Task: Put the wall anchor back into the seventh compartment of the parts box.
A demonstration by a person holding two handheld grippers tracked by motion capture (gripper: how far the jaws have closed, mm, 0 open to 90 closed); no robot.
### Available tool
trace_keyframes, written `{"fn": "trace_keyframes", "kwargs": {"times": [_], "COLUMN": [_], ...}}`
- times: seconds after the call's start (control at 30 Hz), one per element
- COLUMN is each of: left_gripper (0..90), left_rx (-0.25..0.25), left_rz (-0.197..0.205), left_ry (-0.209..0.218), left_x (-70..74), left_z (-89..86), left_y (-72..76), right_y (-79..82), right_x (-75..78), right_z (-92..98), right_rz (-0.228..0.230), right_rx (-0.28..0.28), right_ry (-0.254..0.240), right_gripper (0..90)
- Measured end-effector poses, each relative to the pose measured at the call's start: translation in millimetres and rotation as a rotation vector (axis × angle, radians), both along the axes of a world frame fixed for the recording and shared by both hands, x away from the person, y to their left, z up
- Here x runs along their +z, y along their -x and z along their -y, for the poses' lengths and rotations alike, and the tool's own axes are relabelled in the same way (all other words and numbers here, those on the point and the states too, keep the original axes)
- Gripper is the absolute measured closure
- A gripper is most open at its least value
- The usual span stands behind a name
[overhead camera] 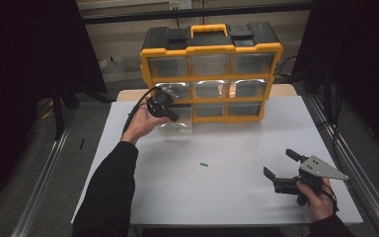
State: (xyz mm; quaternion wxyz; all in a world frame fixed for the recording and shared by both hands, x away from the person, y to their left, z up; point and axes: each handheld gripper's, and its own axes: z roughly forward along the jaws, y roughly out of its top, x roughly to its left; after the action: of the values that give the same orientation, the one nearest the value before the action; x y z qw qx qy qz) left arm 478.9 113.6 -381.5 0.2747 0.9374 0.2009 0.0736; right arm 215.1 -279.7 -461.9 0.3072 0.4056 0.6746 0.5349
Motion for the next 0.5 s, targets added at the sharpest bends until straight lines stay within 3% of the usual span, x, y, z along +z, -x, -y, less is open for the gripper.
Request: {"fn": "trace_keyframes", "kwargs": {"times": [0.1,0.17,0.3,0.4,0.5], "left_gripper": [84.6,84.6,84.6,84.6,84.5], "left_rx": [0.007,-0.018,0.022,-0.007,0.007], "left_rz": [-0.007,0.000,-0.018,-0.014,-0.011], "left_ry": [-0.004,-0.026,-0.005,-0.029,-0.025], "left_x": [-2.4,-3.1,-5.9,-6.0,-7.7], "left_z": [-0.1,-1.4,0.8,1.4,2.8], "left_y": [-1.5,-4.0,-1.6,-3.4,-3.0], "right_y": [-0.1,0.0,0.0,0.0,0.0], "right_x": [0.0,-0.1,-0.1,-0.1,-0.1], "right_z": [0.0,0.1,0.1,0.1,0.1], "right_rz": [0.001,0.001,0.000,0.001,0.001], "right_rx": [-0.003,0.001,-0.001,0.001,0.001], "right_ry": [0.000,0.001,0.002,0.001,0.002], "right_gripper": [0.6,0.6,0.6,0.6,0.6]}}
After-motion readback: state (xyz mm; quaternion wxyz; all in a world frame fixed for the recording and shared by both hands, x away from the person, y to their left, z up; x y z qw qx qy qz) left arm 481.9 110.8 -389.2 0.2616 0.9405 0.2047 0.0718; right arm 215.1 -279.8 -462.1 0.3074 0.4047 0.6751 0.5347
